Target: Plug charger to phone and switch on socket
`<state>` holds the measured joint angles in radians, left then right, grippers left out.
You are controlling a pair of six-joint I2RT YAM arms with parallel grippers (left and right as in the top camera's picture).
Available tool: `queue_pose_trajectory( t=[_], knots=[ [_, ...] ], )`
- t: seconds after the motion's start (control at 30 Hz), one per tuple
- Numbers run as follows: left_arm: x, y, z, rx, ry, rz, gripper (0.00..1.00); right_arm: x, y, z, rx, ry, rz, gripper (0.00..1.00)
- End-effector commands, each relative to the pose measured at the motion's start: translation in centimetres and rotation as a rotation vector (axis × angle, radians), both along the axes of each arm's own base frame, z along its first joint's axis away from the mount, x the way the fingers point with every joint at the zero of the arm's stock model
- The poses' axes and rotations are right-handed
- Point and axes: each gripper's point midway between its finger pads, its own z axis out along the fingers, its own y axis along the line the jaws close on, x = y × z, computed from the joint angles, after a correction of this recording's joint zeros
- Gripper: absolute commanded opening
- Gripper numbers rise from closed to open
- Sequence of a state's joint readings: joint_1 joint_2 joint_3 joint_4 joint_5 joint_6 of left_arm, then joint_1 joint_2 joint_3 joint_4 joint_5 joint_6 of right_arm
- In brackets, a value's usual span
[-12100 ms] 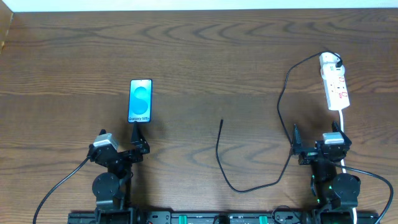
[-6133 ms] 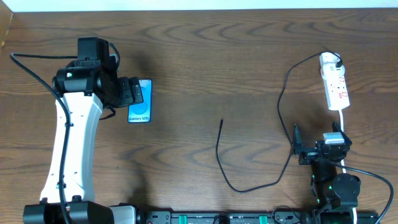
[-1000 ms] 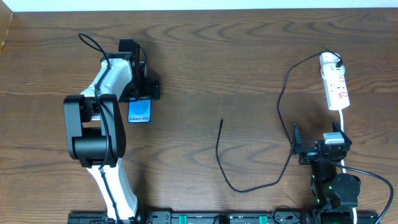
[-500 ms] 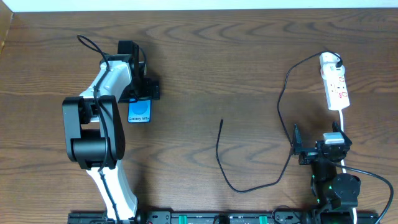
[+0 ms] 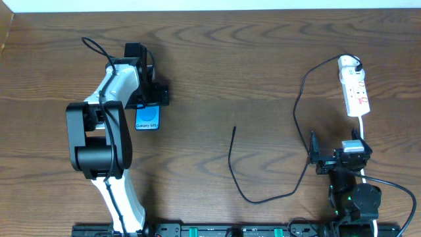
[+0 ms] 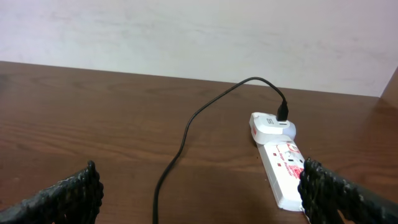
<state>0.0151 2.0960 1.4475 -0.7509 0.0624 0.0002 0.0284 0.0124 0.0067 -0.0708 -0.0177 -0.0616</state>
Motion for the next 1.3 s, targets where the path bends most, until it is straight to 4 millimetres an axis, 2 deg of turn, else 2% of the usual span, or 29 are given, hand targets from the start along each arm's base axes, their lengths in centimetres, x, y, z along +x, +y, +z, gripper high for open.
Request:
queue_pose_trajectory(
  t=[0.0, 0.4, 0.97, 1.27],
  knots=[
    [-1.82, 0.52, -2.09, 0.028, 0.072, 0.003, 0.99, -0.02, -0.19, -0.03, 0.008, 0.0, -0.011, 0.99],
    [-1.83, 0.52, -2.09, 0.028, 0.073, 0.003, 0.89, -0.02, -0.19, -0.03, 0.008, 0.0, -0.011, 0.99],
    [-1.85, 0.51, -2.09, 0.027, 0.073, 0.003, 0.81, -0.02, -0.19, -0.03, 0.008, 0.0, -0.011, 0.99],
    [-2.13, 0.5, -2.09, 0.027, 0.085, 0.002, 0.81, -0.02, -0.19, -0.03, 0.008, 0.0, -0.011, 0.99]
  ],
)
